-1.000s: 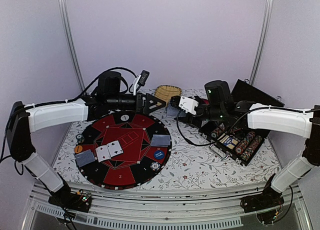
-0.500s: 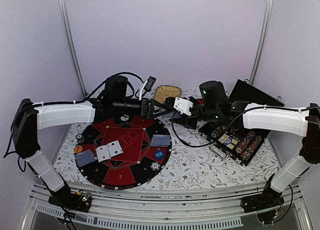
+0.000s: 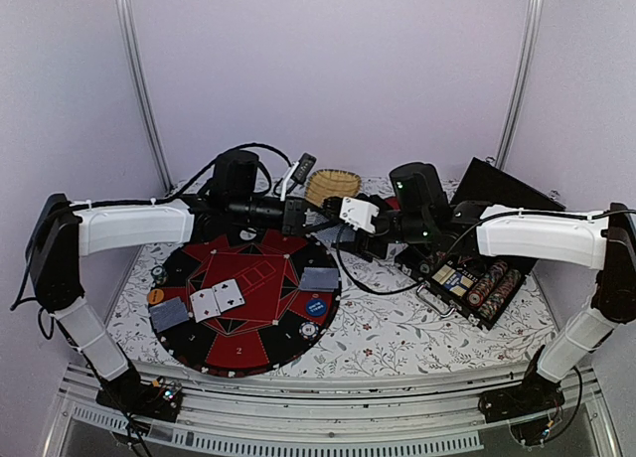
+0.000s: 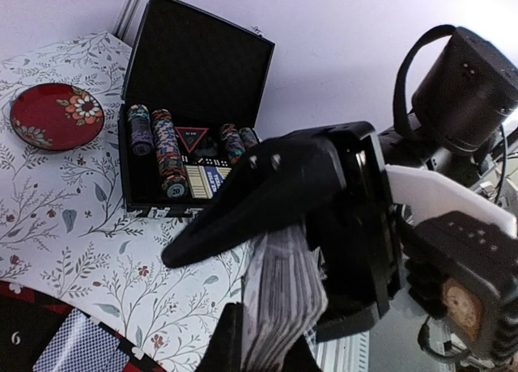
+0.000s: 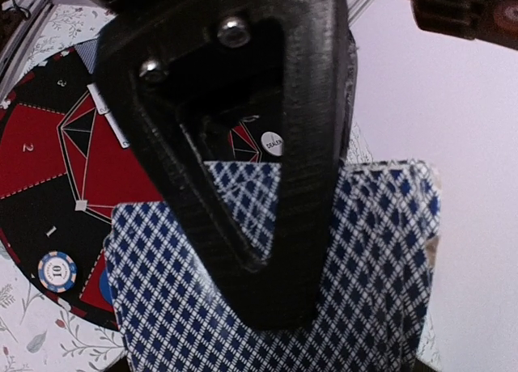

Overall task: Distribute texas hold em gaming equipment
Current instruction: Pass from the right arm to the left

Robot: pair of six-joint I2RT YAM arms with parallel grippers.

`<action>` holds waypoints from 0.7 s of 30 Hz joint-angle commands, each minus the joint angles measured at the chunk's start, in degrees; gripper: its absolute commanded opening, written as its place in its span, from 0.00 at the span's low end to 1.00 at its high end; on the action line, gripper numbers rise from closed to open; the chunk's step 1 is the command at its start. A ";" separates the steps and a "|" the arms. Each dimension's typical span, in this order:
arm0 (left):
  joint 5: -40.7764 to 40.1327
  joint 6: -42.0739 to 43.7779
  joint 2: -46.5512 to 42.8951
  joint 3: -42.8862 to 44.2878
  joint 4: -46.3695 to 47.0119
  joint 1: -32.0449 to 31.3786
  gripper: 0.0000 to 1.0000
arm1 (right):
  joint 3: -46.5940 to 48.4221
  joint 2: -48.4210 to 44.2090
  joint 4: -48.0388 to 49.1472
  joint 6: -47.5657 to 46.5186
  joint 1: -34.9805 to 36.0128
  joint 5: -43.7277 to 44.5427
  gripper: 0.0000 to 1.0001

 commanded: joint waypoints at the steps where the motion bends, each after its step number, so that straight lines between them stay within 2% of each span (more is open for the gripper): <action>1: -0.60 2.25 -1.46 0.42 -1.95 -0.31 0.00 | 2.14 0.13 0.19 -0.44 0.55 1.36 0.82; 3: -1.92 2.96 -1.78 0.64 -3.80 -0.23 0.00 | 1.79 -0.27 -0.70 -0.67 0.51 2.72 0.96; 4: -2.57 3.14 -1.93 0.61 -4.14 -0.17 0.00 | 1.60 -0.69 -1.25 -0.92 0.50 3.40 0.99; 11: -2.05 2.72 -1.73 0.76 -3.86 -0.14 0.00 | 0.81 0.40 -2.07 -2.08 2.24 8.62 0.98; 21: 0.81 1.08 -1.74 -0.15 -1.56 0.88 0.00 | 1.57 2.01 -1.14 -1.64 2.60 9.98 0.66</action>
